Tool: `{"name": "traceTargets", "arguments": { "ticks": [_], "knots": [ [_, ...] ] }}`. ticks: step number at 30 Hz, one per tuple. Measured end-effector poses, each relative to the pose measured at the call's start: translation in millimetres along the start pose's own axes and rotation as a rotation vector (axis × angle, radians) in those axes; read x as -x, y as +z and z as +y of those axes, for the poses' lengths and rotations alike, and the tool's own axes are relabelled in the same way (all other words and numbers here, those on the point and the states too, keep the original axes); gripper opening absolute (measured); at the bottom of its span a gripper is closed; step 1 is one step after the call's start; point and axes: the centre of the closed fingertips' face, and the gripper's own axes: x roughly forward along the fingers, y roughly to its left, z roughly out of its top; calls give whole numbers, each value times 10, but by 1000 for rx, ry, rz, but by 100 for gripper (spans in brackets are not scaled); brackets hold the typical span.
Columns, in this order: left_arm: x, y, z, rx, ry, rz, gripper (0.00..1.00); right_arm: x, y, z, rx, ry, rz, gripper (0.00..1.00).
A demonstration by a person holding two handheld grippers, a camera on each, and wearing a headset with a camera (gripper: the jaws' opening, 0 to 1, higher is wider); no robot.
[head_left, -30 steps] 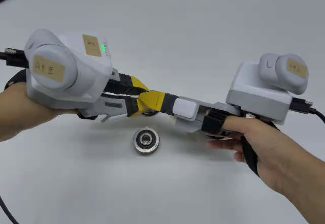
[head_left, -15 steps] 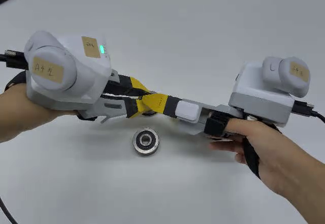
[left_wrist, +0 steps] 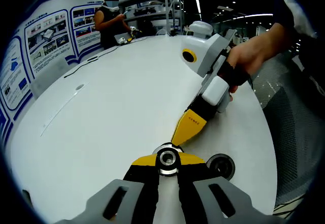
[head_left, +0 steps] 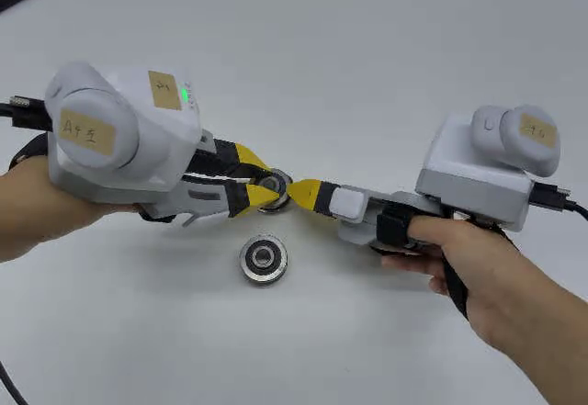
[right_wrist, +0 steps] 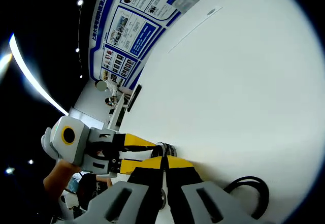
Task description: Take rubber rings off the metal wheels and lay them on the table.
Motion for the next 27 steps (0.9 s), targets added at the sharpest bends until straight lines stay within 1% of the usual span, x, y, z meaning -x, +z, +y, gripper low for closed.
{"name": "traceTargets", "arguments": {
  "ticks": [2, 4, 8, 12, 19, 26, 27],
  "knots": [
    [0, 0, -1, 0, 0, 0, 13, 0, 0, 13, 32, -4, 3, 2],
    [0, -9, 8, 1, -2, -1, 13, 2, 0, 27, 40, -7, 5, 2],
    [-1, -9, 6, 1, -6, 1, 13, 3, 6, 42, 50, -14, 10, 2],
    [-5, 0, 0, -1, -4, 4, 13, -5, 11, 61, 37, -15, 16, 2],
    [-4, 4, -5, -1, -10, 3, 12, -38, -3, 109, 87, -30, 29, 1],
    [-1, 6, 0, -1, -5, 2, 13, -46, 15, 93, 98, -36, 27, 1],
    [-1, 7, -1, -1, -6, 2, 13, -45, 17, 92, 109, -38, 26, 1]
  ]
}}
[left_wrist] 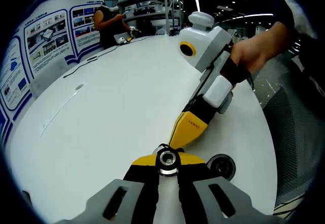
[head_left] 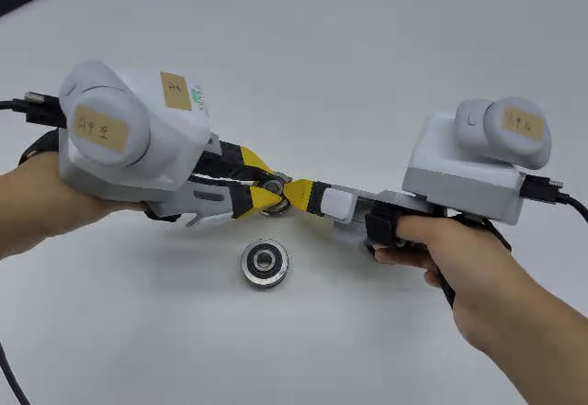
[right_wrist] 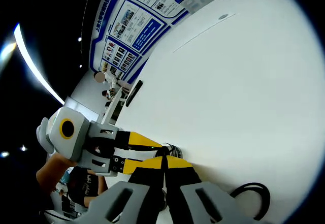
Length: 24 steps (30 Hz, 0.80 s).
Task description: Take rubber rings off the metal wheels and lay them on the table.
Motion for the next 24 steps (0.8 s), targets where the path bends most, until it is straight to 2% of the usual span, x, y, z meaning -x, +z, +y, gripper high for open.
{"name": "traceTargets", "arguments": {
  "ticks": [6, 10, 12, 24],
  "knots": [
    [2, 3, -1, -3, -1, 0, 12, -30, -6, 16, 6, 5, 0, 1],
    [2, -7, 11, -1, -2, -3, 13, -56, 29, 79, -3, 25, -10, 1],
    [1, -3, 9, -3, -4, -1, 13, -71, 32, 62, 19, 9, 0, 1],
    [-2, 12, -2, -12, -1, 4, 13, -3, 59, 60, -18, 15, -11, 2]
  ]
}}
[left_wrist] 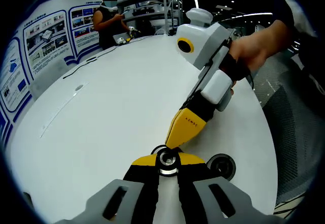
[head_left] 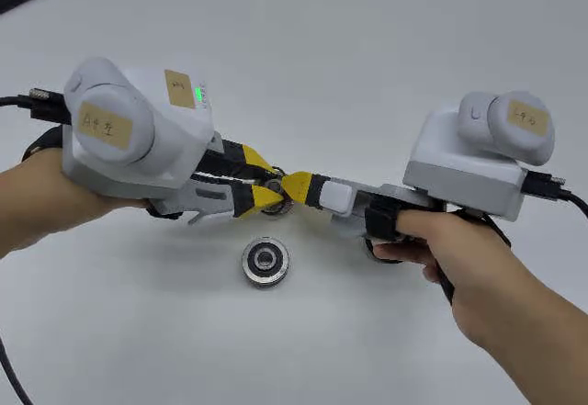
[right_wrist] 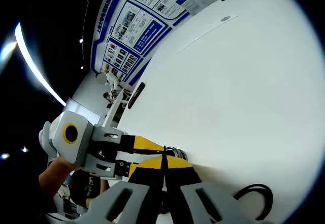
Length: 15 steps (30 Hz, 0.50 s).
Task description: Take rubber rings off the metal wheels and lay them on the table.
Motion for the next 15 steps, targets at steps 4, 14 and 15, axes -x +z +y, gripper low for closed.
{"name": "traceTargets", "arguments": {
  "ticks": [4, 14, 15],
  "knots": [
    [1, 0, -1, 1, 2, -5, 13, 17, -10, 9, -22, -5, -2, 2],
    [11, -1, 8, 29, 13, -20, 14, 26, -22, 7, -67, -24, -12, 2],
    [17, -2, 22, 26, 24, -18, 15, 30, -16, 14, -73, -22, -16, 2]
  ]
}}
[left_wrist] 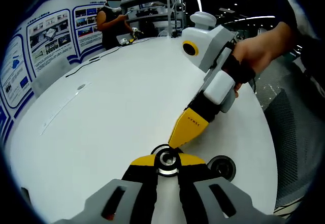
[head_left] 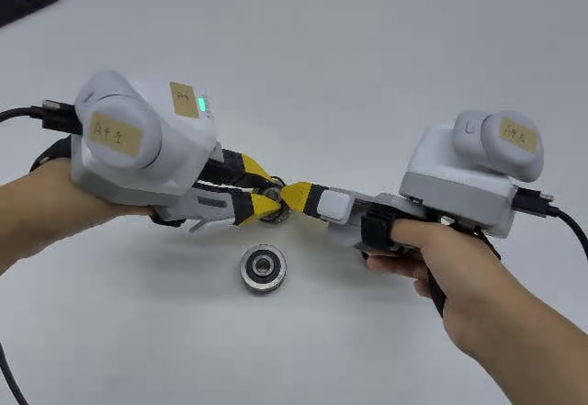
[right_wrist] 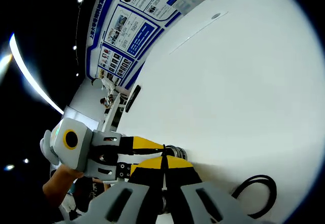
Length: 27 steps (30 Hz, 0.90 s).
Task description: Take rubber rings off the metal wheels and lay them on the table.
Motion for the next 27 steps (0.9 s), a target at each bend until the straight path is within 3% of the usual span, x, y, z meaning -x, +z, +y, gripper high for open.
{"name": "traceTargets", "arguments": {
  "ticks": [8, 13, 16, 22, 27],
  "knots": [
    [103, -7, 7, -4, 8, 0, 23, 9, -1, 41, -24, 4, 0, 2],
    [221, -29, -5, 10, 24, -3, 23, 22, -1, 78, -36, 14, 2, 2],
    [286, -32, -15, 46, 30, -13, 23, 28, 1, 92, -40, 20, 5, 2],
    [404, 17, -3, 63, 72, -42, 31, 86, 36, 134, -48, 36, -5, 2],
    [468, 70, 39, 88, 103, -72, 37, 191, 105, 50, -69, 21, -38, 2]
  ]
}}
